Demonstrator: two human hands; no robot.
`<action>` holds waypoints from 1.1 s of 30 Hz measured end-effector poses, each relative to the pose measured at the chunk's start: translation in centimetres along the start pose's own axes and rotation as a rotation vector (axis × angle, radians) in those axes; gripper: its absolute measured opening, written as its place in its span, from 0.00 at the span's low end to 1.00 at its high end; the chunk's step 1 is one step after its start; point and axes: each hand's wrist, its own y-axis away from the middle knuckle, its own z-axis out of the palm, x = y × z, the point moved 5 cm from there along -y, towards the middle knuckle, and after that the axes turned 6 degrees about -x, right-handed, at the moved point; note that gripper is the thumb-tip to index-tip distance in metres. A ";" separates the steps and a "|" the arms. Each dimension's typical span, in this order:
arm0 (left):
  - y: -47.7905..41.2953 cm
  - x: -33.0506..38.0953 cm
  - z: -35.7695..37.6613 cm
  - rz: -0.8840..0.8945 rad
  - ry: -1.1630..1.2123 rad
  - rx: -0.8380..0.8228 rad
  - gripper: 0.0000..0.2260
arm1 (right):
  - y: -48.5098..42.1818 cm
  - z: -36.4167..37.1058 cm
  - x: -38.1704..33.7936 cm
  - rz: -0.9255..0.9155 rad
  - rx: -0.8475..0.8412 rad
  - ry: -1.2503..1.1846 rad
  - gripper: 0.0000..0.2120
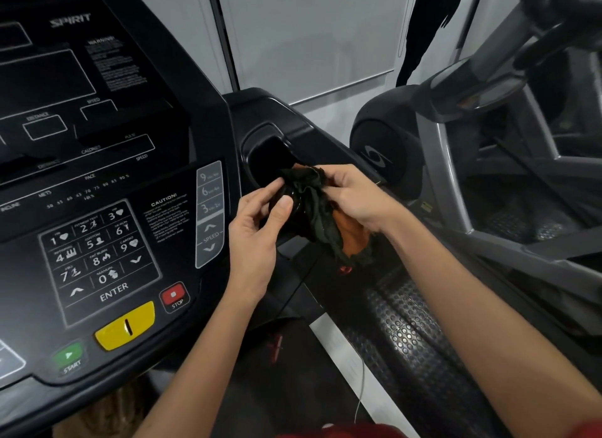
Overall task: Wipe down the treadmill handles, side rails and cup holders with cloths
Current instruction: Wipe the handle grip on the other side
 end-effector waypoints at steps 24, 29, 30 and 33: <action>0.0 0.0 -0.1 -0.024 -0.008 0.009 0.13 | 6.3 1.3 2.4 -0.390 0.414 0.589 0.21; 0.0 -0.1 -0.1 -0.033 0.013 0.018 0.13 | 8.9 0.8 4.1 -0.440 0.655 0.733 0.19; 0.0 -0.1 -0.2 -0.032 0.007 0.022 0.13 | 8.8 1.3 3.8 -0.461 0.688 0.747 0.19; 0.0 0.2 -0.2 -0.016 -0.031 0.018 0.12 | 7.2 4.0 1.6 -0.542 0.703 0.794 0.15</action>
